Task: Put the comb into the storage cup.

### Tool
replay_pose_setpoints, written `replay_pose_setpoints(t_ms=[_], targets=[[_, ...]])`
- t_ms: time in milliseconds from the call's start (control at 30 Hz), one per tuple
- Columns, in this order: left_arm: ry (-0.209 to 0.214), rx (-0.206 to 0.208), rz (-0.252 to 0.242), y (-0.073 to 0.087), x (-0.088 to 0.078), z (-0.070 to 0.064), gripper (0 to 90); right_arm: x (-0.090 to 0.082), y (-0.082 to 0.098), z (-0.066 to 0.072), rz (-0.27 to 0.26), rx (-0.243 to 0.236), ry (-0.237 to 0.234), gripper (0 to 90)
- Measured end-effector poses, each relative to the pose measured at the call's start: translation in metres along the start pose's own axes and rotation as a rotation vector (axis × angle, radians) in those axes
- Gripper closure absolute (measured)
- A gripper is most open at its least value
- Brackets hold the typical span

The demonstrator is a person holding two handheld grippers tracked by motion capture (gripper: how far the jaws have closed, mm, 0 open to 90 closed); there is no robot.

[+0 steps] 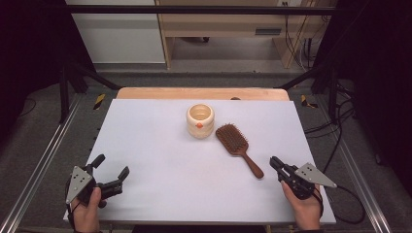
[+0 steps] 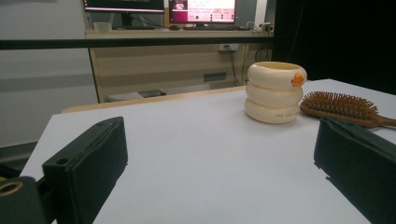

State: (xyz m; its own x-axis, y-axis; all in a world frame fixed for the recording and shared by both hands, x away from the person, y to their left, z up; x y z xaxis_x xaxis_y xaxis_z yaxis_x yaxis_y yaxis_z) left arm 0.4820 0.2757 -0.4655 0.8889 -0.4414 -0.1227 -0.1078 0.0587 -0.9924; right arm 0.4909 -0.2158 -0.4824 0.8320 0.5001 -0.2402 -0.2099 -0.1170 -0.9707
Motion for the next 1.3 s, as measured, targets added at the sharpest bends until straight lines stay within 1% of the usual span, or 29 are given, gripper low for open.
replay_pose_setpoints(t_ms=[67,100,200,267,333,367,400,467,500,533,667,700,733,767,933,967,1133,1233,1267,1300], targets=[[0.001,-0.001,0.002,0.0,0.0,0.0,2.7,0.0,0.001,0.0,0.02,-0.003,0.008,90.0],[0.002,0.0,0.004,0.001,0.0,-0.001,2.7,0.001,0.0,0.001,0.021,-0.001,0.008,90.0],[0.006,0.004,0.01,0.002,0.001,-0.002,2.7,0.003,-0.002,0.004,0.048,0.001,0.004,90.0],[0.008,0.007,0.013,0.002,0.002,-0.003,2.7,0.007,-0.005,0.007,0.065,0.011,0.001,90.0],[0.01,0.008,0.01,0.002,0.002,-0.003,2.7,0.012,-0.01,0.009,0.081,0.007,0.002,90.0],[0.01,0.008,0.01,0.002,0.002,-0.003,2.7,0.012,-0.01,0.009,0.081,0.007,0.002,90.0],[0.009,0.006,0.008,0.001,0.001,-0.003,2.7,0.019,-0.014,0.013,0.114,0.0,-0.001,90.0],[0.009,0.004,0.007,0.001,0.0,-0.003,2.7,0.025,-0.019,0.013,0.14,-0.006,0.001,90.0],[0.009,0.004,0.007,0.001,0.0,-0.003,2.7,0.025,-0.019,0.013,0.14,-0.006,0.001,90.0],[0.008,0.003,0.006,0.001,0.0,-0.002,2.7,0.032,-0.025,0.013,0.171,-0.016,0.003,90.0],[0.008,0.004,0.004,0.0,0.0,-0.003,2.7,0.043,-0.038,0.014,0.206,-0.009,-0.015,90.0],[0.009,0.004,0.003,0.0,0.0,-0.003,2.7,0.045,-0.041,0.014,0.216,-0.009,-0.019,90.0],[0.009,0.004,0.003,0.0,0.0,-0.003,2.7,0.045,-0.041,0.014,0.216,-0.009,-0.019,90.0],[0.01,0.005,0.003,0.0,-0.001,-0.003,2.7,0.05,-0.045,0.015,0.232,-0.011,-0.025,90.0],[0.011,0.005,0.001,-0.001,-0.001,-0.002,2.7,0.058,-0.053,0.017,0.25,-0.01,-0.04,90.0],[0.008,0.005,0.0,-0.001,-0.001,-0.002,2.7,0.059,-0.054,0.017,0.253,-0.017,-0.04,90.0],[-0.002,-0.002,-0.004,-0.002,-0.001,0.001,2.7,0.066,-0.06,0.022,0.263,-0.011,-0.055,90.0],[-0.005,-0.006,-0.007,-0.002,-0.002,0.002,2.7,0.075,-0.065,0.024,0.28,-0.021,-0.062,90.0],[-0.005,-0.006,-0.007,-0.002,-0.002,0.002,2.7,0.075,-0.065,0.024,0.28,-0.021,-0.062,90.0],[-0.005,-0.004,-0.006,-0.002,-0.002,0.002,2.7,0.08,-0.067,0.025,0.289,-0.021,-0.067,90.0]])
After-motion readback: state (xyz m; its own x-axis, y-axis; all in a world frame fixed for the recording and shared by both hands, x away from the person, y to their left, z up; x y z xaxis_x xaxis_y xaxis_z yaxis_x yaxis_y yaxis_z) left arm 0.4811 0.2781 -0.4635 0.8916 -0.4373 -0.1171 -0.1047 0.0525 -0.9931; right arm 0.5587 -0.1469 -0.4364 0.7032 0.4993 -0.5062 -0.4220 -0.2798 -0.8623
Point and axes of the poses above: each handheld gripper's, and its own axes: x roughly forward along the jaws, y roughly out of its underside, z roughly to its left, the point moved 10 cm from there along x, roughly forward along the jaws, and after that the axes turned 3 degrees about z, right-handed, at the moved point
